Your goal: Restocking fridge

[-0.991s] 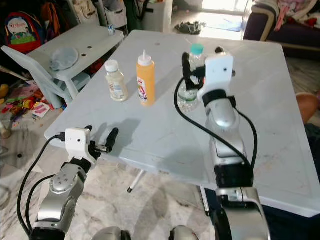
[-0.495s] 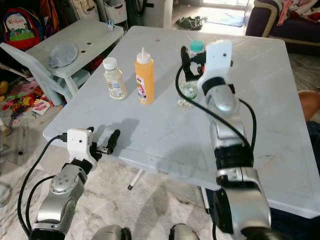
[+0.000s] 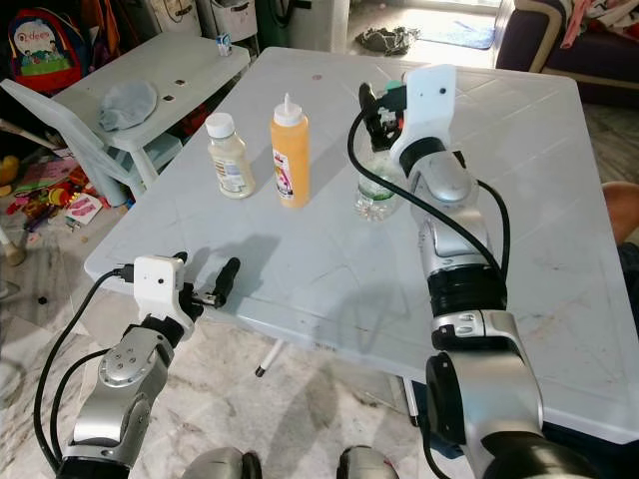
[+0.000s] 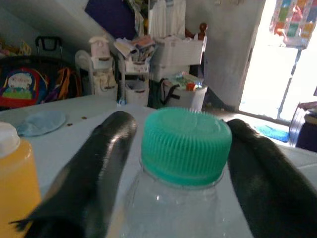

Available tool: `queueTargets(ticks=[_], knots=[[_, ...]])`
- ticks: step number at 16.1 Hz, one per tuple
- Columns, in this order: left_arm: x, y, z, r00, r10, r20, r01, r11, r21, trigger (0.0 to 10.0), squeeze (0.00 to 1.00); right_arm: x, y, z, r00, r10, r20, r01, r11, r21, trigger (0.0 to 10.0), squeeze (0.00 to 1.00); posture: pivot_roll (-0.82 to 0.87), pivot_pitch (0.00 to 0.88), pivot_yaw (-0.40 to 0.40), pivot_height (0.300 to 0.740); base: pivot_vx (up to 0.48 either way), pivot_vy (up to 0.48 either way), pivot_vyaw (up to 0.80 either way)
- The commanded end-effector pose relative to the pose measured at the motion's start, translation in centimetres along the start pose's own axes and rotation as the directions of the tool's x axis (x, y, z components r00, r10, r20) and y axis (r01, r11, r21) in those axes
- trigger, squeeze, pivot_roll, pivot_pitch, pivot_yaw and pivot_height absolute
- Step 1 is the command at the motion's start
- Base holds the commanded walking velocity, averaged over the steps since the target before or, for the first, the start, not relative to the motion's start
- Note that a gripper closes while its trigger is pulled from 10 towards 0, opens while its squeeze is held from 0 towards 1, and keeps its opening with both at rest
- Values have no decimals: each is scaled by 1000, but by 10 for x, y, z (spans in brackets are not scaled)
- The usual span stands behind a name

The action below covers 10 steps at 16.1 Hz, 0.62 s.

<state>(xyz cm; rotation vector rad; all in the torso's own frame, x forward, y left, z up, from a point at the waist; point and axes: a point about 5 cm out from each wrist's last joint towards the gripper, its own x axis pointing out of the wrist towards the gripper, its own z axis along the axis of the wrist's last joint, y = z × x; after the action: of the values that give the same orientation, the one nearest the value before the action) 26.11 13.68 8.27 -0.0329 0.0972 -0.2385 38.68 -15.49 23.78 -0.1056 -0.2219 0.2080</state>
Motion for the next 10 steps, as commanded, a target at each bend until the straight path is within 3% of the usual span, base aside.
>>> queueTargets(ticks=[1, 10], knots=[[1, 1, 1, 1000, 4, -9, -3, 1000, 19, 10000, 0, 3, 2, 10, 1000, 13, 19, -13, 1000, -16, 0, 0, 79, 75, 51, 740, 0, 0, 0], [5, -2, -2, 1000, 5, -15, -5, 1000, 8, 10000, 0, -4, -1, 7, 998, 6, -62, -13, 994, -107, 0, 0, 61, 54, 45, 740, 0, 0, 0]])
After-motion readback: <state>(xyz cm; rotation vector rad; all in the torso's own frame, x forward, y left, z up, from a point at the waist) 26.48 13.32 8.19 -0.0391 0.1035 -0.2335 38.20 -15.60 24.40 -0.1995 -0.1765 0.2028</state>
